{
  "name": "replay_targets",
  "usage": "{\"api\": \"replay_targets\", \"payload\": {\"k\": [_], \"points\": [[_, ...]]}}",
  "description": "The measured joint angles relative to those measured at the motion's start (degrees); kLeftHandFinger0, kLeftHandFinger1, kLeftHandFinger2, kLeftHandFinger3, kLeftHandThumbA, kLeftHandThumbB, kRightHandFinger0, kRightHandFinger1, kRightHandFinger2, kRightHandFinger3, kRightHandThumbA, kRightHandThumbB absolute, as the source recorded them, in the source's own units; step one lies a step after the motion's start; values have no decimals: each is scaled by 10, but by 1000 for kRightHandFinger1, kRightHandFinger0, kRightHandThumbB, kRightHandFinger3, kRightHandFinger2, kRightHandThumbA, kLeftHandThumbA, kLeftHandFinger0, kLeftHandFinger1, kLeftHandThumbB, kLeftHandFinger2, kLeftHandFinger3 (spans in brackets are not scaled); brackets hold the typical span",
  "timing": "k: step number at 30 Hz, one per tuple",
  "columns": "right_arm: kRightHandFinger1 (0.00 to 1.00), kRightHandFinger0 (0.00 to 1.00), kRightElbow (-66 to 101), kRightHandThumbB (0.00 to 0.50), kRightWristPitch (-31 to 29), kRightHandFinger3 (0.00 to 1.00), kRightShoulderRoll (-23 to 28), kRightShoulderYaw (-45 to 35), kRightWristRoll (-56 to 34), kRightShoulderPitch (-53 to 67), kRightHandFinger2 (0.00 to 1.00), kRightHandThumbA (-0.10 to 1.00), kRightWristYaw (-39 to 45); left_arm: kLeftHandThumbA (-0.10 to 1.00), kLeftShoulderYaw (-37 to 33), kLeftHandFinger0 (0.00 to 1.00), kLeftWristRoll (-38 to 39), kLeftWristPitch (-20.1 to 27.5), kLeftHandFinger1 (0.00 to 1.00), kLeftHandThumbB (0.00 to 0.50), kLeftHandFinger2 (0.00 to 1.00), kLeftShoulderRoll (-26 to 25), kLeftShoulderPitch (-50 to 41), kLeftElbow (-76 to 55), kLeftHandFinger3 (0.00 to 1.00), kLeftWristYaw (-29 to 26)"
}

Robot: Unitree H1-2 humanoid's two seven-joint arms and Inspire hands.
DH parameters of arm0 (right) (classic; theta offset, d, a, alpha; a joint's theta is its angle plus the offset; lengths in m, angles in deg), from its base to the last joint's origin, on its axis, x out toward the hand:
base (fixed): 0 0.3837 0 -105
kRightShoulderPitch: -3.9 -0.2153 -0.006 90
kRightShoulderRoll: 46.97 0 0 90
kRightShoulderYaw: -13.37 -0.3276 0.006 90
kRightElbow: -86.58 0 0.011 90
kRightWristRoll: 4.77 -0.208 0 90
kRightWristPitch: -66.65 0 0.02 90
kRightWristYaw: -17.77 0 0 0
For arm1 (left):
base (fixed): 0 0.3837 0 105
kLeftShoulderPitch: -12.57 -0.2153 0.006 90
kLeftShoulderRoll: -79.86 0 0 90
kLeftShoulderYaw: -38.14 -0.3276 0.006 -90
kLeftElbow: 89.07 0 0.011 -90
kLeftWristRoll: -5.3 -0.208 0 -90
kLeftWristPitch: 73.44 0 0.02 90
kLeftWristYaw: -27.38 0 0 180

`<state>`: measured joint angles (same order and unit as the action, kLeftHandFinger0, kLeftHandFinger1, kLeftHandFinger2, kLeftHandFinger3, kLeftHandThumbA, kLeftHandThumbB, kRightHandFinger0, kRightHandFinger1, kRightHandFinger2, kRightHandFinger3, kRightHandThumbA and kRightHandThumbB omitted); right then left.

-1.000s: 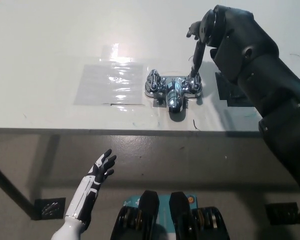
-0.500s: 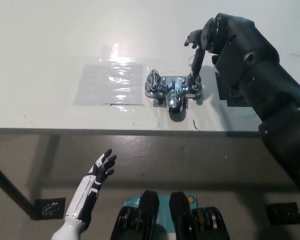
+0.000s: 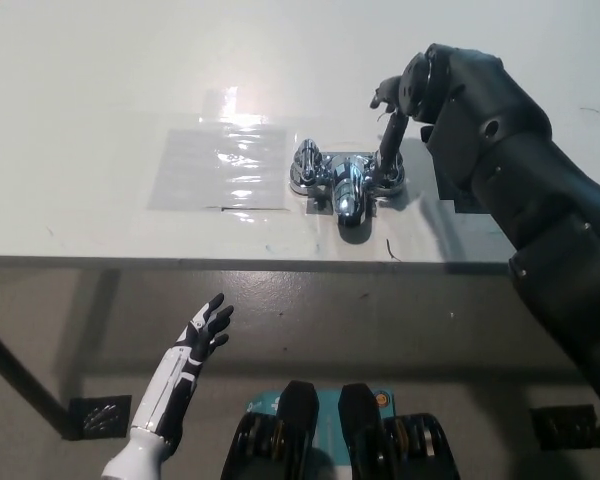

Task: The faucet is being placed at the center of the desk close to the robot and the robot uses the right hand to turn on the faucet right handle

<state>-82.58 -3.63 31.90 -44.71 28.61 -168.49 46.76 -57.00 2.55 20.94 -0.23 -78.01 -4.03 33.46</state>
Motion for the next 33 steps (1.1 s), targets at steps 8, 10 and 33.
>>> {"api": "replay_targets", "payload": {"k": [8,10,33], "points": [[1000,1000,-2,311,-3,1000,0,17,5,16,1000,1000,-33,997,0,1000,0,-2,1000,131,1000,0,0,-4,1000,0],[1000,1000,-1,307,-3,1000,0,16,5,19,1000,1000,-46,999,0,1000,0,-2,1000,129,1000,0,1,-4,1000,0],[1000,1000,-9,306,4,1000,24,34,11,26,1000,1000,-71,1000,-1,1000,-8,-1,1000,119,1000,-2,2,-4,1000,0]]}}
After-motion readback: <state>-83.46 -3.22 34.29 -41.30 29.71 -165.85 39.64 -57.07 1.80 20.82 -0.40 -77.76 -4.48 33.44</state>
